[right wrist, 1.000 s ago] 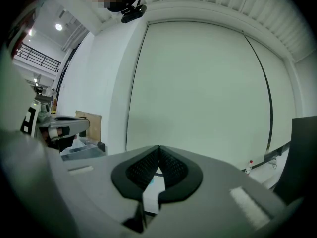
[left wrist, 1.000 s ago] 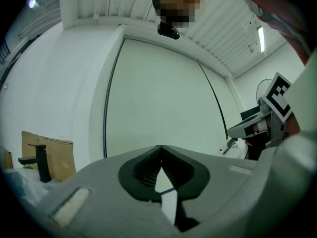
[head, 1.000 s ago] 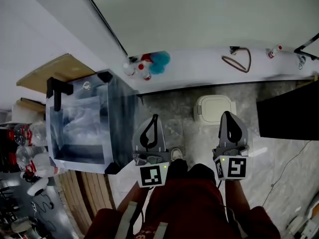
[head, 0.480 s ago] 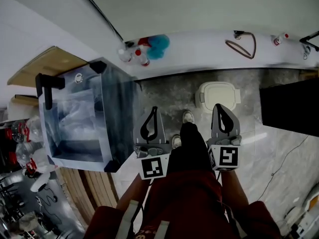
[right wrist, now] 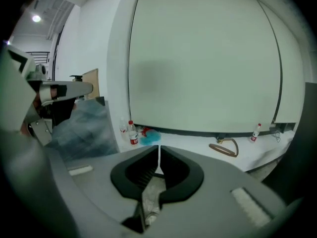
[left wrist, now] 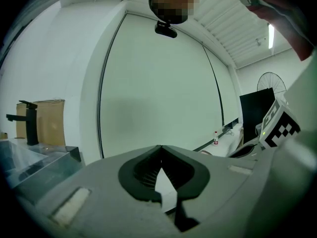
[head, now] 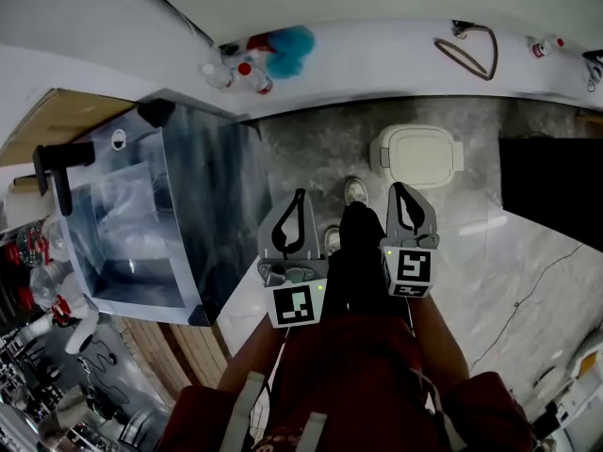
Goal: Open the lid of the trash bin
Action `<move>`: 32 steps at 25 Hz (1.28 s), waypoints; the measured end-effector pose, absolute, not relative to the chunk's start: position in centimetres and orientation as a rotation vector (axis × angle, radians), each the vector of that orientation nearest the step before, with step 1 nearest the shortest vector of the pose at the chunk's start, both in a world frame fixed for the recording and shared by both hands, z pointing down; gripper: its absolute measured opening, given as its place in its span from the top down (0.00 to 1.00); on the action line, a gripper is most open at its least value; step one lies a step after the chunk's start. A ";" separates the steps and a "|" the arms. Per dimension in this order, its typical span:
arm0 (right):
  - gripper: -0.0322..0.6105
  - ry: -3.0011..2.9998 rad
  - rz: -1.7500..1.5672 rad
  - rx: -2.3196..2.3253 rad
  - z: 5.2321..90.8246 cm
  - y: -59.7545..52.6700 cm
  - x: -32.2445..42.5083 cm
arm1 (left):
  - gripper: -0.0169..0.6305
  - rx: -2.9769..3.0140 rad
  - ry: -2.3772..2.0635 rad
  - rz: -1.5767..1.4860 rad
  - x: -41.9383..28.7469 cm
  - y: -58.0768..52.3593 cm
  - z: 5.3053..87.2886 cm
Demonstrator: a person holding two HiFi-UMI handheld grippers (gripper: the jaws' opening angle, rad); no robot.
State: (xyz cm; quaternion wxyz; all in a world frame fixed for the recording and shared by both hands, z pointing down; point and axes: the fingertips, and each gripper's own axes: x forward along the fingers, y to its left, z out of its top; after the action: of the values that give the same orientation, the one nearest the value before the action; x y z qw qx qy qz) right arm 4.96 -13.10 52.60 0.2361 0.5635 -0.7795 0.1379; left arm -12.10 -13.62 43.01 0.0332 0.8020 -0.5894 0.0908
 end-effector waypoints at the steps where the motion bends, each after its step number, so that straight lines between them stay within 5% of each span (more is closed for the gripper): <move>1: 0.92 -2.125 0.401 1.530 53.8 -13.1 4.9 | 0.97 2.467 -1.802 0.294 -11.8 -13.7 43.6; 14: 0.80 -1.975 0.651 1.390 66.1 -14.0 4.4 | 0.97 2.387 -1.750 0.409 -11.3 -16.0 50.3; 32: 0.47 -1.653 1.002 1.324 82.1 -14.0 4.9 | 0.97 2.349 -1.747 0.563 -10.7 -18.8 57.3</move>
State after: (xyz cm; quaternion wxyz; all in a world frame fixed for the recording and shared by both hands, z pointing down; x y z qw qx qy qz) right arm 4.85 -14.04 82.09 0.3886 0.5207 -0.6501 0.3940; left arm -10.74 -18.79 57.35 0.0802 0.7854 -0.5841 0.1883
